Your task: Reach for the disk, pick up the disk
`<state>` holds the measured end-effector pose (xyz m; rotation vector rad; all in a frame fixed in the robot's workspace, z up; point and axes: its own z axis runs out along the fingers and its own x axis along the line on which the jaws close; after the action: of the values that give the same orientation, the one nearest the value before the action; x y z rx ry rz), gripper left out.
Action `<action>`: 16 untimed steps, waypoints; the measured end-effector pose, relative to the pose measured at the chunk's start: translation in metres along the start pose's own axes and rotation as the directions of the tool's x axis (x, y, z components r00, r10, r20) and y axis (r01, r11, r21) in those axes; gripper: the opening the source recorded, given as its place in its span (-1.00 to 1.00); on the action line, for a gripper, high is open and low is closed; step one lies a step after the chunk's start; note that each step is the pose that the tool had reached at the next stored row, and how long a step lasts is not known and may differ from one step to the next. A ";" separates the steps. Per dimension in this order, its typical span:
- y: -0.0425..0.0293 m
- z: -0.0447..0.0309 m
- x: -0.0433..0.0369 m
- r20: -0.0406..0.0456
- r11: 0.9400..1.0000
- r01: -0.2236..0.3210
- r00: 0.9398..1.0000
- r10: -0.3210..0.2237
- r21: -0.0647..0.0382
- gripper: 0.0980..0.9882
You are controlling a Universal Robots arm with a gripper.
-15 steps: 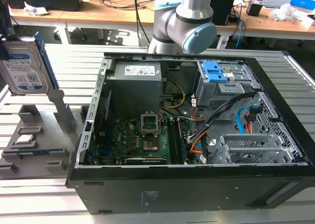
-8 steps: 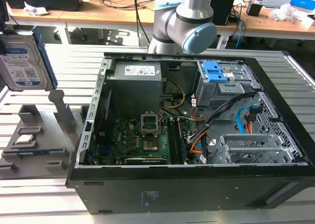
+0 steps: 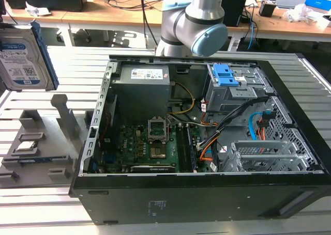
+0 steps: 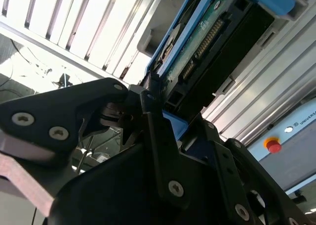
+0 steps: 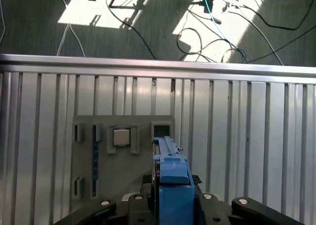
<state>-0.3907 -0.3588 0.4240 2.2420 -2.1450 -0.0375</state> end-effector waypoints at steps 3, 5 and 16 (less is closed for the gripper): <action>-0.0002 -0.0064 0.0001 0.000 1.000 0.000 1.000 0.000 -0.001 -0.40; -0.0003 -0.0106 0.0001 0.000 1.000 0.000 1.000 0.000 -0.001 -0.40; -0.0007 -0.0315 0.0004 0.000 1.000 0.000 1.000 0.000 -0.003 -0.40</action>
<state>-0.3886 -0.3588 0.4554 2.2404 -2.1435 -0.0409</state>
